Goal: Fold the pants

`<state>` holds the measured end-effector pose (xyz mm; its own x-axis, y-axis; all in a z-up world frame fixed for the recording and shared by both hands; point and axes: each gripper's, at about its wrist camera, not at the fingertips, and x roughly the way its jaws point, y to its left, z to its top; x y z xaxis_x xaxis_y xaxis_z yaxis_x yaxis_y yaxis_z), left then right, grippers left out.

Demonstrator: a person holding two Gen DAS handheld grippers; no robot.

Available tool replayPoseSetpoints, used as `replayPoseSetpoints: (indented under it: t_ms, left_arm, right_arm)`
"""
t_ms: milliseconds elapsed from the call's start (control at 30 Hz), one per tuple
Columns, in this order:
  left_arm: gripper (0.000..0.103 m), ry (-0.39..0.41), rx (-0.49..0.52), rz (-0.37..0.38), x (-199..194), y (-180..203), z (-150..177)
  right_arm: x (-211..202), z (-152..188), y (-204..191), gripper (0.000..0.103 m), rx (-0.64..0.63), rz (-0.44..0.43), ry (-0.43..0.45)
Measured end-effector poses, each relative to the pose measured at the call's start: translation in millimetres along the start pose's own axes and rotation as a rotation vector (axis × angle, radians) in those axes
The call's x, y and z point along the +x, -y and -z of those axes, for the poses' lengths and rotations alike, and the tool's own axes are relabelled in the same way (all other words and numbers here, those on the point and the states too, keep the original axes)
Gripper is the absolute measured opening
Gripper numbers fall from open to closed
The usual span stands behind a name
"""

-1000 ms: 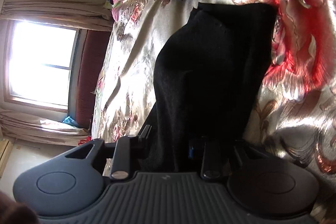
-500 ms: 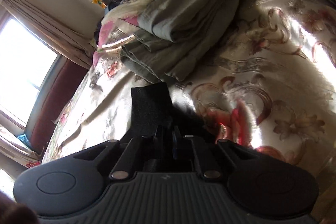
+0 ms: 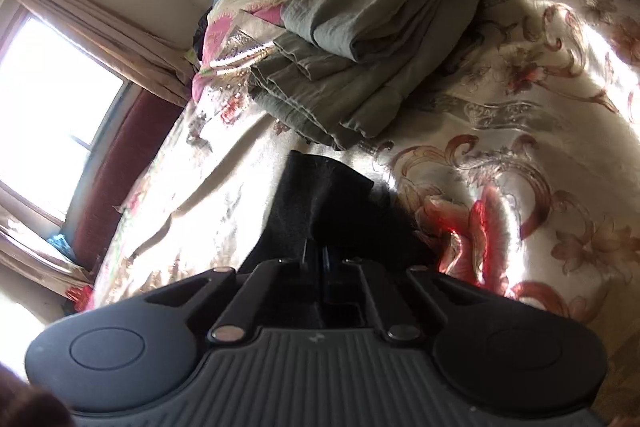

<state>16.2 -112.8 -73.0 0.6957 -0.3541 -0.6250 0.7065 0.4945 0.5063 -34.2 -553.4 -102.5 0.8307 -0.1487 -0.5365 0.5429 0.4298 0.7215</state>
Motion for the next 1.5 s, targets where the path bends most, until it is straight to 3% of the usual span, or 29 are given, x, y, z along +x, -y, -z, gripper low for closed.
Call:
replayPoseSetpoints:
  t_ms: [100,200,267,333,400,467,500,600,700,833,900,967,1033,1133,1267,1333,1400,1467,1500]
  left_arm:
    - [0.027,-0.01,-0.072,-0.014,-3.6,-14.6,3.7]
    - [0.027,-0.036,-0.082,-0.021,-3.5,-17.9,15.2]
    - [0.027,-0.05,-0.066,-0.021,-4.8,-12.8,21.3]
    - [0.029,-0.046,-0.046,-0.042,-15.2,-9.7,24.6]
    - [0.03,-0.037,-0.065,-0.053,-28.1,-13.7,29.2]
    - [0.03,-0.034,-0.103,-0.071,-40.6,-20.9,38.2]
    - [0.03,-0.033,-0.12,-0.083,-45.9,-24.7,42.3]
    - [0.03,-0.033,-0.184,-0.116,-61.0,-39.2,56.2]
    - [0.03,-0.038,-0.254,-0.19,-78.3,-56.9,76.2]
    - [0.03,-0.069,-0.351,-0.341,-93.7,-92.5,116.7]
    - [0.033,-0.094,-0.385,-0.439,-89.7,-115.2,138.5]
    - [0.042,-0.134,-0.48,-0.527,-77.6,-147.0,165.3]
    - [0.045,-0.181,-0.578,-0.543,-65.4,-173.6,189.7]
    - [0.047,-0.219,-0.616,-0.53,-42.3,-190.7,212.7]
    - [0.05,-0.264,-0.616,-0.501,-23.7,-196.8,221.5]
    - [0.05,-0.285,-0.651,-0.48,-30.6,-200.1,225.2]
    - [0.05,-0.289,-0.691,-0.46,-42.8,-205.9,222.9]
    - [0.05,-0.307,-0.759,-0.413,-45.8,-215.8,224.6]
    - [0.05,-0.322,-0.775,-0.385,-42.1,-219.6,227.5]
  right_arm:
    - [-26.2,3.7,3.9,0.004,0.003,-0.019,0.042]
    - [-10.6,5.5,11.8,0.006,-0.056,0.109,-0.015]
    - [-6.3,2.9,13.7,0.008,-0.051,0.125,-0.049]
    - [-19.4,-0.3,6.3,0.013,-0.084,0.138,-0.01]
    - [-40.2,0.6,-8.3,0.014,-0.189,0.205,0.048]
    - [-59.2,13.3,-35.8,0.014,-0.374,0.283,0.109]
    - [-63.7,22.5,-52.3,0.014,-0.462,0.276,0.117]
    - [-53.8,57.7,-109.8,0.014,-0.637,0.111,0.019]
    - [-13.9,108.1,-181.2,0.017,-0.771,-0.149,-0.192]
    - [39.9,189.3,-275.7,0.023,-0.928,-0.423,-0.443]
    - [57.6,237.8,-321.7,0.025,-1.022,-0.551,-0.518]
    - [74.2,290.0,-362.0,0.039,-1.179,-0.665,-0.587]
    - [90.5,337.0,-388.1,0.044,-1.304,-0.737,-0.626]
    - [122.9,392.2,-412.9,0.044,-1.417,-0.78,-0.682]
    - [153.5,446.2,-422.7,0.046,-1.514,-0.796,-0.88]
    - [152.4,465.6,-426.6,0.049,-1.592,-0.814,-0.868]
    - [153.4,471.5,-432.2,0.051,-1.566,-0.814,-0.894]
    - [157.0,478.5,-440.0,0.039,-1.561,-0.778,-0.923]
    - [159.4,483.5,-444.1,0.026,-1.564,-0.742,-0.94]
